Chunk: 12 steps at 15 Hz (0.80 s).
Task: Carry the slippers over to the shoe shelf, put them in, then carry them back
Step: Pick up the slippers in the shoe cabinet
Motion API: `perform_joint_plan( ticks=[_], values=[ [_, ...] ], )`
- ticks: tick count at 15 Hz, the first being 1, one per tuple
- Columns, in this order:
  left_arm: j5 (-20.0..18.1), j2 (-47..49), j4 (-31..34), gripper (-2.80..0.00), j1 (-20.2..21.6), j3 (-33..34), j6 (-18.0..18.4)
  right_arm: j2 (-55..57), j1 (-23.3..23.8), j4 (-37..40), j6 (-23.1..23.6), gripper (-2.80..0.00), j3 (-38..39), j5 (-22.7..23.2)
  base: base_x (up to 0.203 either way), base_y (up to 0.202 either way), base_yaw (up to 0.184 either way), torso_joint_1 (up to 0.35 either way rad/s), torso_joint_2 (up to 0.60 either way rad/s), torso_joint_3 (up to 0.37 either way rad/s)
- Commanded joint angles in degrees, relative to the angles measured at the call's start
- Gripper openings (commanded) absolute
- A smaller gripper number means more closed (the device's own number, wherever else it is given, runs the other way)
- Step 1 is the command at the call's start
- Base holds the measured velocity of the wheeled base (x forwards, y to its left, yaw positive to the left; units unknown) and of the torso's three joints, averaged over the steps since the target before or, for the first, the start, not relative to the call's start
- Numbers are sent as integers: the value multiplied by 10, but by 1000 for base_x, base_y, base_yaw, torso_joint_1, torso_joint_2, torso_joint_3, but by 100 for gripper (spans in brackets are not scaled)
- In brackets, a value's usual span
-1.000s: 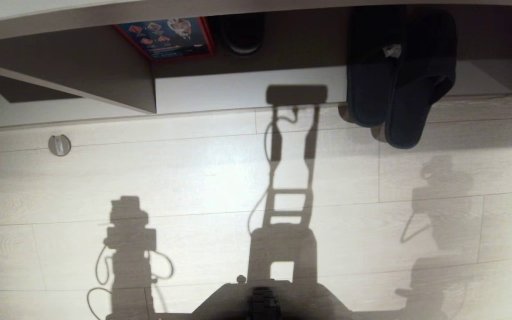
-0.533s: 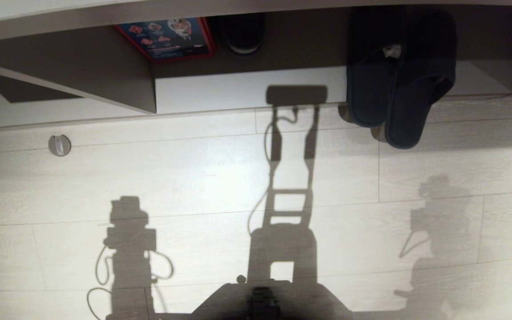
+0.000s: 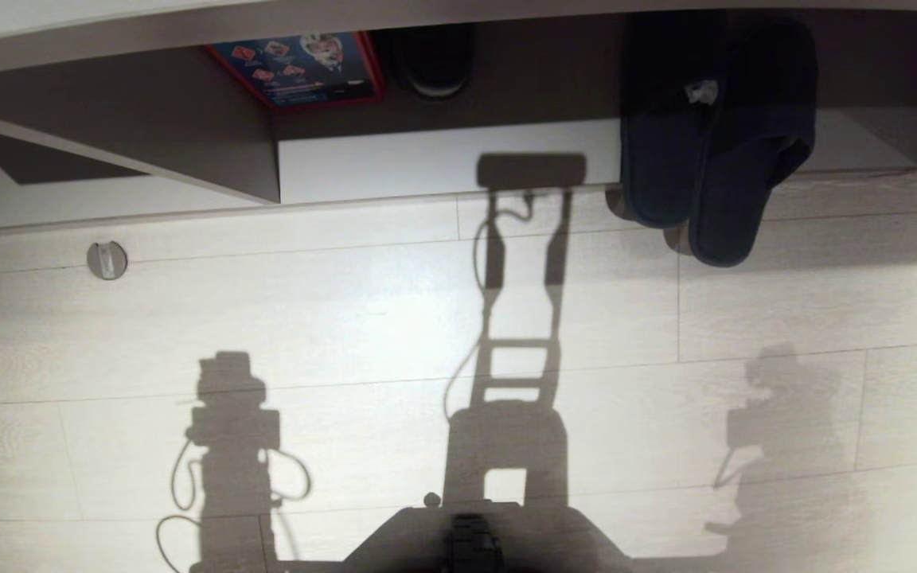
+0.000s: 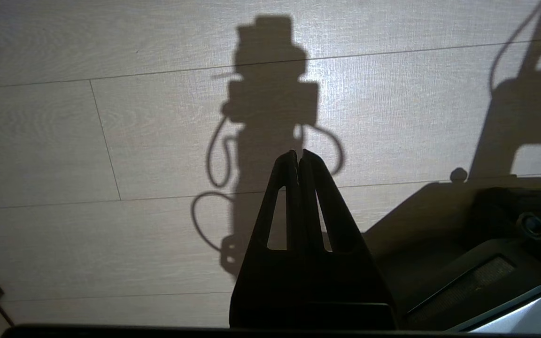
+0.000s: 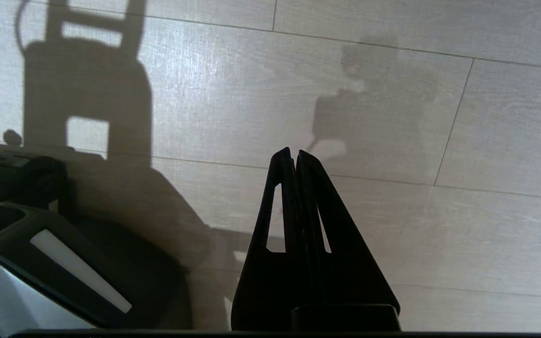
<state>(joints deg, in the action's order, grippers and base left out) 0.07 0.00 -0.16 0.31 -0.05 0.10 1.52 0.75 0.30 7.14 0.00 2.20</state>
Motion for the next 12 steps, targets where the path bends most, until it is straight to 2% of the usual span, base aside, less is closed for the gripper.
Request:
perform_joint_plan(
  ticks=[1,3,12],
  values=[
    [0,0,-1,-280,0,0,0,-16,0,2,-15,-280,0,0,0,0,0,0,0,0],
    [0,0,0,-280,0,0,0,-16,0,2,-27,-280,0,-2,0,0,0,0,0,0],
    [0,0,0,-280,0,0,0,-12,0,0,-24,-280,0,-1,0,0,0,0,0,0]
  ],
)
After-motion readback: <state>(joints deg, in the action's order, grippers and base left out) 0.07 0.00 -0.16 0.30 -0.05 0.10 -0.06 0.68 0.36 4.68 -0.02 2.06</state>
